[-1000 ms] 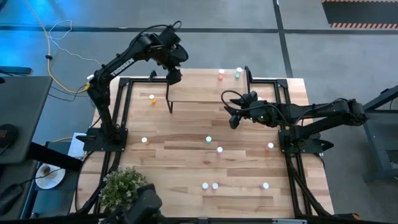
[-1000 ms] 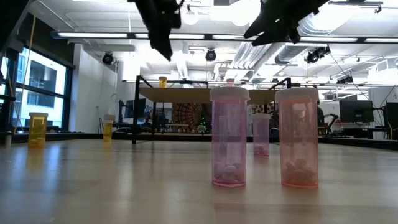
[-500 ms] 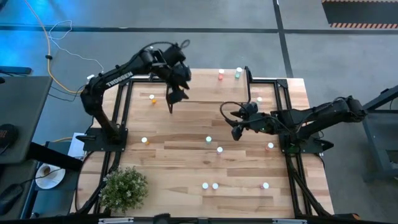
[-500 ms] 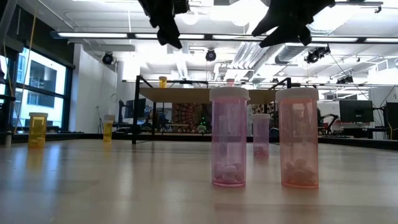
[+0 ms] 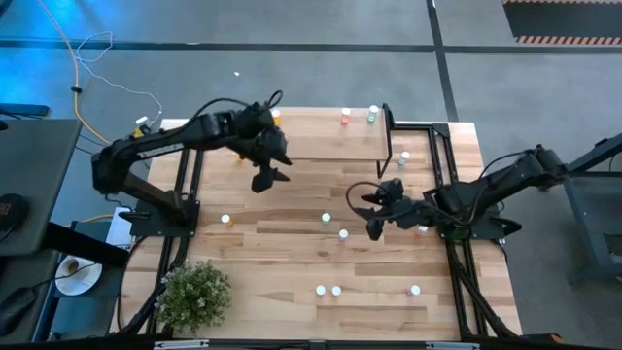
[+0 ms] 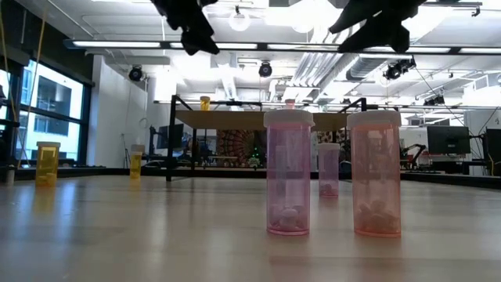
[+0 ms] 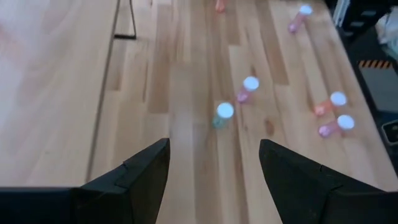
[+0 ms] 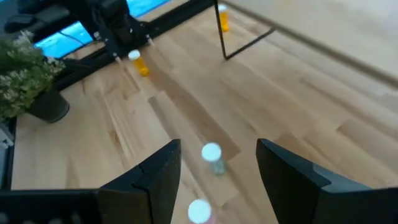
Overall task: Pick and place medicine bottles onto shelf by color
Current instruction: Put the top purple pill bottle on the shelf
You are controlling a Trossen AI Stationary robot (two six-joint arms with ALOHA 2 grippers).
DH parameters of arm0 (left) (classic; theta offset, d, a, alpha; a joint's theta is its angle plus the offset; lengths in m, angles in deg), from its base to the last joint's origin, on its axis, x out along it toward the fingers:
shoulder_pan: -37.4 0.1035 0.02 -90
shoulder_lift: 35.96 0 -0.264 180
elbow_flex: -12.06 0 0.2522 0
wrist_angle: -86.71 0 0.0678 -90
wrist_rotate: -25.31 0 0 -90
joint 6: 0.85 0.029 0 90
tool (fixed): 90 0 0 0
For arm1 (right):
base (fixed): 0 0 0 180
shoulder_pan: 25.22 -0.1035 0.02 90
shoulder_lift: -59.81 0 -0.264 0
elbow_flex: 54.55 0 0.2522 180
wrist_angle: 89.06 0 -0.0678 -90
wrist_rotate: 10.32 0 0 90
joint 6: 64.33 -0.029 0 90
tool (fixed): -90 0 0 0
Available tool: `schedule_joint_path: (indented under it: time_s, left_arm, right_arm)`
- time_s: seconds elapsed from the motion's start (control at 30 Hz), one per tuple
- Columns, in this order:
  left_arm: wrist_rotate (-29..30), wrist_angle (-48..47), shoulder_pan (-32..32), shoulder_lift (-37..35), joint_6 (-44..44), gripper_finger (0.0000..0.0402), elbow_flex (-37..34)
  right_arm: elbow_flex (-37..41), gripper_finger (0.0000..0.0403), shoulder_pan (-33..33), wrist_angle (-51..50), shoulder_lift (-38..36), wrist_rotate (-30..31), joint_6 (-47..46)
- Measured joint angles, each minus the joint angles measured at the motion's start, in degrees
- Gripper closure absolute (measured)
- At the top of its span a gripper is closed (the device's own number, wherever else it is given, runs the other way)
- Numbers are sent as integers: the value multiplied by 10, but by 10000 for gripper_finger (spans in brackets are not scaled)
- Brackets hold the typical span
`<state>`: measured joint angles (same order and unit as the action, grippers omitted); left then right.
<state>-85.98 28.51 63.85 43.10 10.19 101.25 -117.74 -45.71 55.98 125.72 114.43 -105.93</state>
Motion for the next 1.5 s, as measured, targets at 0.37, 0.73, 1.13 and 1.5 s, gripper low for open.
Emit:
schedule_joint_path:
  time_s: [0.37,0.73,1.13,1.5]
  left_arm:
    - [111,146,-76,-89,-56,165,-162]
    - [139,199,-117,-134,-79,165,-224]
    - [139,203,-155,-186,-108,165,-241]
    - [170,235,-194,-248,-124,165,-288]
  right_arm:
    - [0,201,-66,-3,71,71,-110]
    - [0,201,-128,18,99,99,-261]
    - [0,201,-171,158,127,134,-224]
    - [-72,201,-180,135,130,135,-143]
